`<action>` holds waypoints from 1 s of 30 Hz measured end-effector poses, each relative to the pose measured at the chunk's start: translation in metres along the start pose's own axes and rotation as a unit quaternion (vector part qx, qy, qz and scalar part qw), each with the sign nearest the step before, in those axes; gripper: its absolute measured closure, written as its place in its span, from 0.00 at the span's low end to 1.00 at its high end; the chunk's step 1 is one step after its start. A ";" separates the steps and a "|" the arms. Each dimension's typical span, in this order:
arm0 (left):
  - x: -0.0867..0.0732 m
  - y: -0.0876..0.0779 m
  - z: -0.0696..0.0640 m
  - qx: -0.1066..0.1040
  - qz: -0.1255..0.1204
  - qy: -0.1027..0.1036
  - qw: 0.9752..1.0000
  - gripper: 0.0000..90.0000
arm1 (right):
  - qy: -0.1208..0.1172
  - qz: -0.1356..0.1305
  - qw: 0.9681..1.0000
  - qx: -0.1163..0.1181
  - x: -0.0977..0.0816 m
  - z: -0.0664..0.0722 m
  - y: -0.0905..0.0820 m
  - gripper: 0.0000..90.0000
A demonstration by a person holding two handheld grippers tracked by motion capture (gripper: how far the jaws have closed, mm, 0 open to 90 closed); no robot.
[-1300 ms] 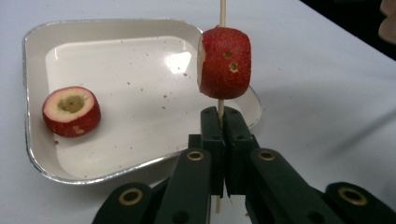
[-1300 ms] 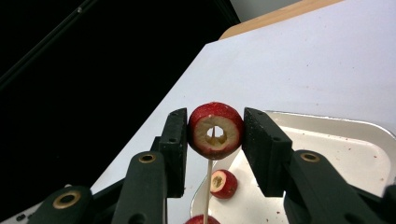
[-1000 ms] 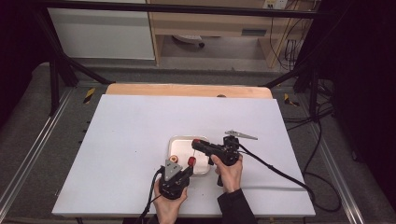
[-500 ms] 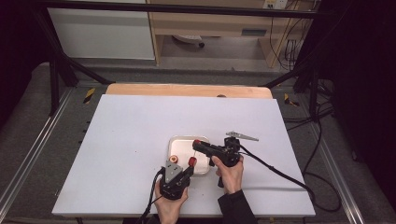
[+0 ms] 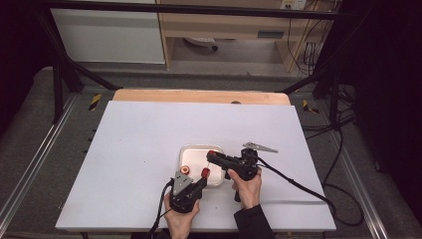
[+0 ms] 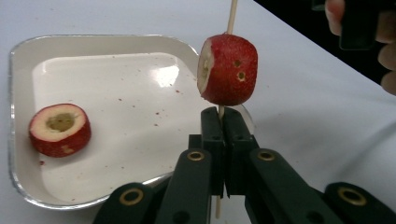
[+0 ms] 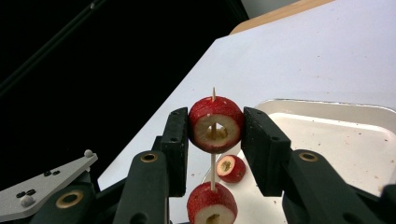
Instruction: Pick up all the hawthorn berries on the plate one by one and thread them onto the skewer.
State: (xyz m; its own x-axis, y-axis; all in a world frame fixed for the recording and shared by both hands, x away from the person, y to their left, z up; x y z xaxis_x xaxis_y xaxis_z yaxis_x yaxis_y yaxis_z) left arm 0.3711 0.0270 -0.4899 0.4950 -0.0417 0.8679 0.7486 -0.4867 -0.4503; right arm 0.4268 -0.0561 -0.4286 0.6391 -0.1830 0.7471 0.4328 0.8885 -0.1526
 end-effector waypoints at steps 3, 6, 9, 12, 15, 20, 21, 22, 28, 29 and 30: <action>-0.001 0.000 -0.002 0.000 0.000 0.006 1.000 0.99 | 0.001 -0.006 1.000 0.000 -0.002 0.000 -0.001 0.70; -0.001 0.001 -0.004 -0.010 -0.001 0.008 1.000 0.99 | 0.000 -0.008 1.000 0.004 -0.002 0.000 -0.002 0.70; 0.000 -0.001 -0.006 -0.023 -0.007 0.007 1.000 0.99 | -0.008 -0.004 1.000 0.011 -0.003 0.002 -0.004 0.70; 0.001 0.000 -0.007 -0.031 -0.004 0.006 0.999 0.99 | -0.015 -0.007 1.000 0.013 -0.002 0.002 -0.004 0.70; 0.003 -0.001 -0.007 -0.024 -0.014 0.020 0.999 0.99 | -0.018 -0.006 1.000 0.014 -0.001 0.001 -0.005 0.70; 0.003 -0.001 -0.006 -0.019 -0.018 0.017 1.000 0.99 | -0.020 -0.013 1.000 0.019 0.000 0.003 -0.004 0.70; 0.003 -0.002 -0.006 -0.018 -0.021 0.017 0.999 0.99 | -0.017 -0.014 1.000 0.021 0.000 0.003 -0.004 0.70; 0.004 -0.002 -0.007 -0.017 -0.023 0.016 0.999 0.99 | -0.018 -0.017 0.999 0.024 0.000 0.005 -0.005 0.70; 0.000 0.000 -0.007 -0.014 -0.020 0.016 1.000 0.99 | -0.020 -0.012 1.000 0.014 -0.003 0.004 -0.005 0.71; 0.000 0.001 -0.008 -0.014 -0.017 0.020 1.000 0.99 | -0.020 -0.012 1.000 0.014 -0.003 0.004 -0.005 0.71; -0.001 0.001 -0.007 -0.010 -0.019 0.021 1.000 0.99 | -0.019 -0.009 1.000 0.008 -0.004 0.004 -0.006 0.71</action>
Point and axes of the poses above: each handheld gripper's, and its own axes: y roughly forward along the jaws, x roughly out of its top, z roughly to its left, the point moved 9 cm from there along y, roughly forward along the jaws, and after that the axes turned 6 degrees about x, right-handed, at the moved point
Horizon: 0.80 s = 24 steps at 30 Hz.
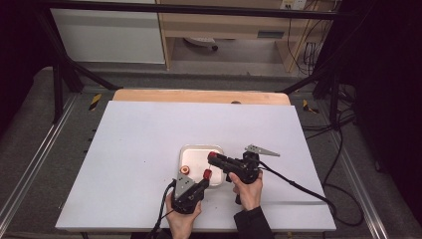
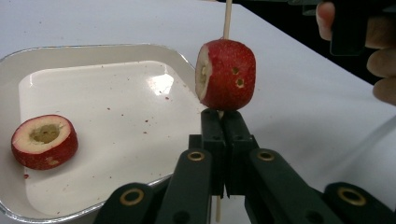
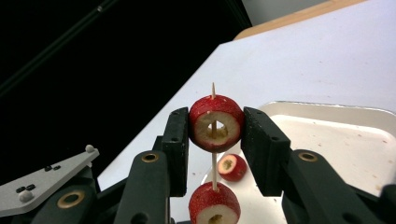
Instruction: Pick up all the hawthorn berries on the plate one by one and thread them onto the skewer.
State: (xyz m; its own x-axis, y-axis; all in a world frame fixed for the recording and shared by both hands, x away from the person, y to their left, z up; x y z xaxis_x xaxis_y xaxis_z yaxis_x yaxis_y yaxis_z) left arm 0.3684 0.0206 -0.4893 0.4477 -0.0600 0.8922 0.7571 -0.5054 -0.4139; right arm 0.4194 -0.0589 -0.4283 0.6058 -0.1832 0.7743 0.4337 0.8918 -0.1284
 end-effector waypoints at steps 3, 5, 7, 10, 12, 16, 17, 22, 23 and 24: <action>-0.002 0.001 -0.001 0.002 0.004 0.004 1.000 0.99 | -0.002 0.007 1.000 -0.011 -0.001 -0.001 -0.002 0.71; -0.004 0.002 -0.003 -0.012 0.009 0.008 1.000 0.99 | -0.014 0.013 1.000 -0.012 -0.003 -0.001 -0.002 0.71; 0.006 -0.002 -0.004 -0.031 -0.009 -0.004 0.999 0.99 | -0.019 0.034 0.999 -0.005 -0.006 0.000 -0.003 0.71; 0.009 -0.005 0.000 -0.022 -0.010 -0.002 1.000 0.99 | -0.014 0.024 0.999 0.022 -0.016 0.003 0.003 0.70; 0.008 -0.006 0.004 -0.016 0.000 0.004 1.000 0.99 | -0.018 0.026 0.999 0.023 -0.017 0.005 0.006 0.70; 0.008 -0.005 0.008 -0.013 0.004 0.006 1.000 0.99 | -0.028 0.024 0.999 0.018 -0.017 0.003 0.011 0.65; 0.007 -0.004 0.010 -0.011 0.009 0.009 1.000 0.99 | -0.037 0.023 0.999 0.010 -0.016 0.002 0.011 0.53; 0.003 -0.007 0.018 0.002 0.019 0.018 1.000 0.98 | -0.079 0.016 0.997 -0.019 0.004 -0.001 0.000 0.28; 0.003 -0.009 0.019 0.004 0.020 0.021 1.000 0.98 | -0.079 0.016 0.997 -0.019 0.004 -0.001 0.000 0.28; 0.002 -0.011 0.023 0.006 0.025 0.024 0.999 0.98 | -0.087 0.023 0.996 -0.029 0.005 -0.004 0.000 0.24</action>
Point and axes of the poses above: each handheld gripper's, and its own axes: y roughly forward along the jaws, x roughly out of its top, z roughly to its left, the point moved 9 cm from there along y, roughly forward along the jaws, and after that the axes turned 6 degrees about x, right-handed, at the moved point
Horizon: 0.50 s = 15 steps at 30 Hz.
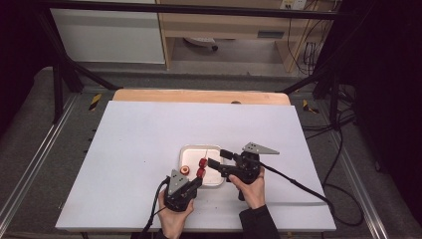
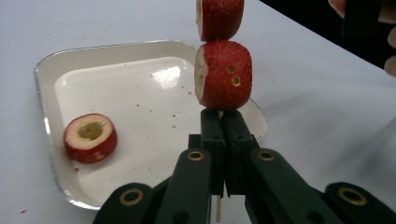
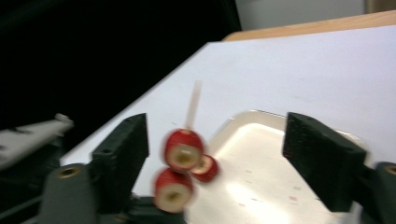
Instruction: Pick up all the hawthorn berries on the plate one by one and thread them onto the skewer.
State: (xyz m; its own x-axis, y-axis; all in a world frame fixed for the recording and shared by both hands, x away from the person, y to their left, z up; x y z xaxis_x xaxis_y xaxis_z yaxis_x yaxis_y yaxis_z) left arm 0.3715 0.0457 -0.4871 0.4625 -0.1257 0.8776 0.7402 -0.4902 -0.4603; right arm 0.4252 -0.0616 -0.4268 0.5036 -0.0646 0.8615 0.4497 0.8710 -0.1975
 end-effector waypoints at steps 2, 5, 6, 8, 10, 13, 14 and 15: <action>-0.001 -0.002 0.004 0.000 0.006 0.003 1.000 0.98 | -0.012 0.022 1.000 -0.015 -0.002 -0.007 0.001 0.17; -0.004 -0.007 0.010 0.004 0.014 0.012 1.000 0.98 | -0.033 0.071 0.997 -0.030 -0.010 -0.017 0.003 0.13; -0.005 -0.008 0.012 0.003 0.015 0.012 1.000 0.98 | -0.042 0.084 0.995 -0.033 -0.012 -0.019 0.003 0.12; -0.006 -0.012 0.017 0.006 0.018 0.016 1.000 0.98 | -0.046 0.100 0.993 -0.038 -0.015 -0.023 0.003 0.10; -0.008 -0.016 0.023 0.007 0.020 0.021 1.000 0.98 | -0.053 0.109 0.992 -0.041 -0.016 -0.025 0.003 0.10; -0.010 -0.022 0.033 0.014 0.018 0.016 1.000 0.98 | -0.062 0.119 0.990 -0.049 -0.014 -0.027 0.002 0.08; -0.011 -0.024 0.035 0.015 0.018 0.016 1.000 0.98 | -0.068 0.126 0.988 -0.051 -0.015 -0.027 0.002 0.07; -0.012 -0.026 0.038 0.018 0.019 0.017 1.000 0.98 | -0.072 0.132 0.987 -0.052 -0.015 -0.027 0.002 0.07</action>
Point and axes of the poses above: each handheld gripper's, and its own axes: y roughly forward along the jaws, x roughly out of its top, z roughly to its left, the point moved 9 cm from there along y, roughly forward along the jaws, and after that the axes turned 6 degrees about x, right-handed, at the moved point
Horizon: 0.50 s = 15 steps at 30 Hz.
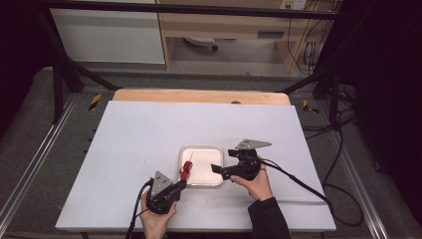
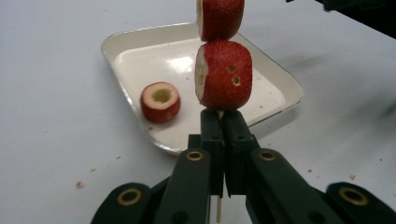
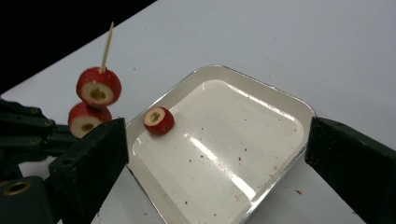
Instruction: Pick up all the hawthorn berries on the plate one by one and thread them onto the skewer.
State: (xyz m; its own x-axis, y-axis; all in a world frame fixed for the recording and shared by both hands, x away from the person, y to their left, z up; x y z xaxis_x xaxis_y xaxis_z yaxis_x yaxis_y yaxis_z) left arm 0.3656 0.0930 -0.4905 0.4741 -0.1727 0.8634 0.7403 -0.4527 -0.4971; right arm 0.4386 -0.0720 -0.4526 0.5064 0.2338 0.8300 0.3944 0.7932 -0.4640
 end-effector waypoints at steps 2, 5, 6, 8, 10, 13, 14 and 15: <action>-0.003 -0.003 0.007 0.005 0.001 -0.002 1.000 0.98 | -0.010 0.017 1.000 -0.001 -0.001 0.002 0.001 0.07; -0.005 -0.008 0.015 0.008 0.000 -0.008 1.000 0.98 | -0.021 0.034 0.999 -0.002 -0.002 0.004 0.004 0.07; -0.005 -0.009 0.018 0.009 0.001 -0.006 1.000 0.98 | -0.023 0.039 0.999 -0.004 -0.001 0.004 0.006 0.07; -0.006 -0.012 0.022 0.010 0.003 -0.009 1.000 0.98 | -0.030 0.048 0.998 -0.006 0.000 0.005 0.008 0.07; -0.006 -0.014 0.027 0.010 0.002 -0.013 1.000 0.98 | -0.034 0.056 0.998 -0.005 0.003 0.008 0.011 0.07; -0.006 -0.016 0.031 0.012 0.003 -0.014 1.000 0.98 | -0.038 0.070 0.997 -0.004 0.006 0.011 0.017 0.08; -0.007 -0.016 0.033 0.013 0.004 -0.016 1.000 0.98 | -0.041 0.075 0.996 -0.005 0.007 0.012 0.019 0.08; -0.008 -0.017 0.035 0.012 0.004 -0.017 1.000 0.98 | -0.049 0.084 0.995 -0.006 0.007 0.013 0.022 0.08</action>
State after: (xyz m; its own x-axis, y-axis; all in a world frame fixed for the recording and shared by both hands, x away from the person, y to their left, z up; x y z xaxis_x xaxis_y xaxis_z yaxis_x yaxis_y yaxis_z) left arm 0.3659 0.1324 -0.4917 0.4957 -0.1462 0.8561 0.7477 -0.4297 -0.5063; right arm 0.4413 -0.0462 -0.4525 0.4894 0.4166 0.7661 0.3202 0.7313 -0.6022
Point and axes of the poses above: each handheld gripper's, and its own axes: y roughly forward along the jaws, x roughly out of its top, z roughly to its left, the point moved 9 cm from there along y, roughly forward along the jaws, and after that the axes turned 6 degrees about x, right-handed, at the moved point
